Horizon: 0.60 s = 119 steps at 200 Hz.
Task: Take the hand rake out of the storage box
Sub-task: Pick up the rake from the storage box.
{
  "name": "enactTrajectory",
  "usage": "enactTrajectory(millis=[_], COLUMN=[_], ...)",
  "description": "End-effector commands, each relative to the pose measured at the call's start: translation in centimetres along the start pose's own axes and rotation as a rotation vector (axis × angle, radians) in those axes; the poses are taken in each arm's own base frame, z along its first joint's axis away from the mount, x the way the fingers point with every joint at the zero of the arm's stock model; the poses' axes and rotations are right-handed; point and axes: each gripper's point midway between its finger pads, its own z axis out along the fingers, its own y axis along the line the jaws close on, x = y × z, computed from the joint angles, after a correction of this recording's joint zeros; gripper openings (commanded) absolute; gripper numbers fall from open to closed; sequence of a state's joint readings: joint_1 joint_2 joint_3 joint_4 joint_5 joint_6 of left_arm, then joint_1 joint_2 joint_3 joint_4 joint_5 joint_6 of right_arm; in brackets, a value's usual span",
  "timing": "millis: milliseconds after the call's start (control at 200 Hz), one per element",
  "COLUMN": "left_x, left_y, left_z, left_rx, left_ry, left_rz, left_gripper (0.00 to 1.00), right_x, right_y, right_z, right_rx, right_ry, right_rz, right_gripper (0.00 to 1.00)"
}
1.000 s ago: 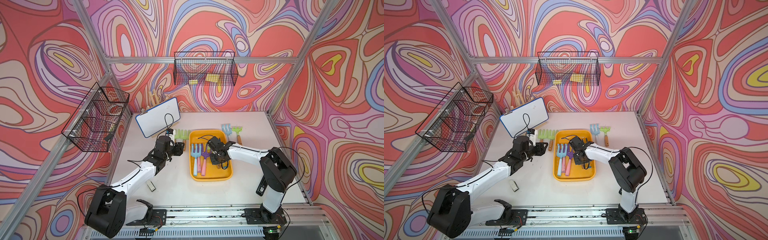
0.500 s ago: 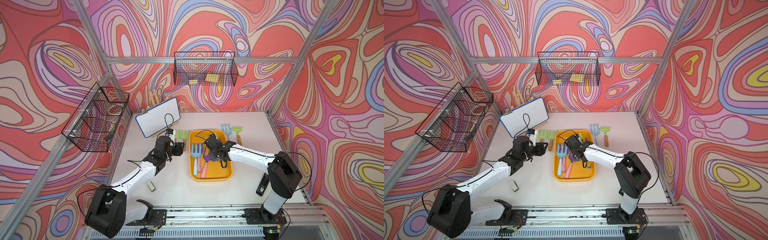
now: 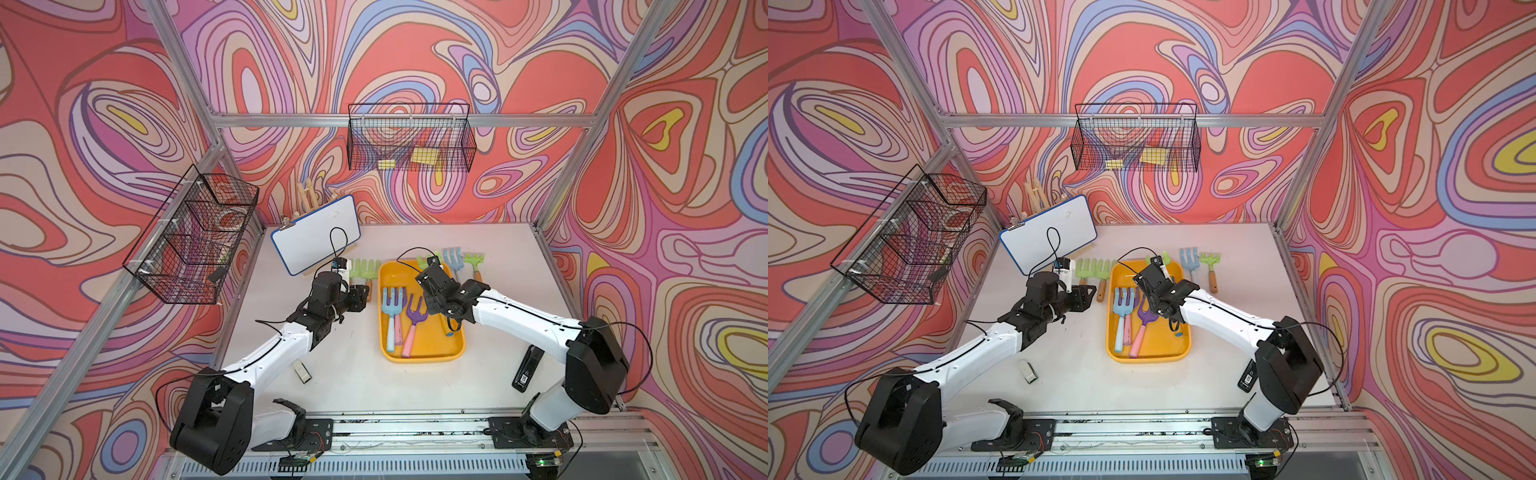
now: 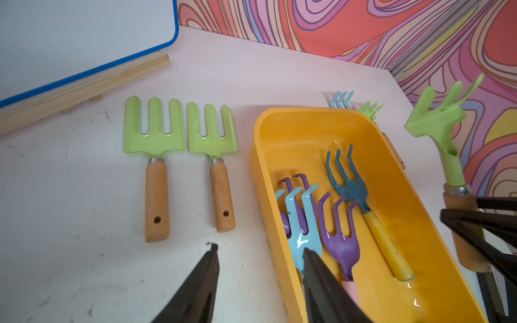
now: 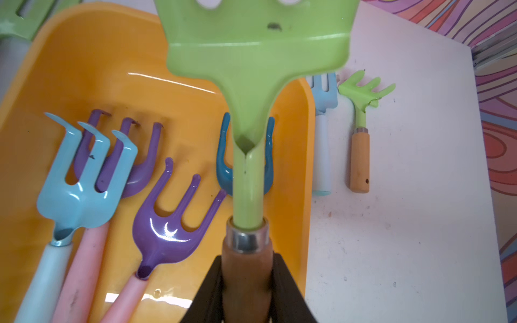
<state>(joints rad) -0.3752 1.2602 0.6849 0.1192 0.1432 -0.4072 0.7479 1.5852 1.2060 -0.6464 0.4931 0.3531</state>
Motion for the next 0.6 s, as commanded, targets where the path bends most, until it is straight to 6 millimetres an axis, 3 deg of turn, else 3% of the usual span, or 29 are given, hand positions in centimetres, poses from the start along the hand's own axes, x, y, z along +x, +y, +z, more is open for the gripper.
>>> enactTrajectory(millis=[0,366,591], left_x=[-0.4,-0.5,-0.4], left_y=[-0.3,-0.3,-0.3], left_z=[0.1,0.1,0.2], left_rx=[0.005,0.004,0.004], left_ry=[-0.003,-0.003,0.003], left_rz=[0.02,0.017,0.017], left_gripper=[0.53,0.53,0.54], right_x=[-0.7,-0.2,2.2], right_y=[-0.2,-3.4,-6.7], right_z=[-1.3,-3.3,-3.3], right_rx=[-0.015,0.057,0.064], right_ry=[-0.043,-0.051,-0.011], right_rz=[0.012,0.03,0.117], right_gripper=[0.16,0.16,0.16])
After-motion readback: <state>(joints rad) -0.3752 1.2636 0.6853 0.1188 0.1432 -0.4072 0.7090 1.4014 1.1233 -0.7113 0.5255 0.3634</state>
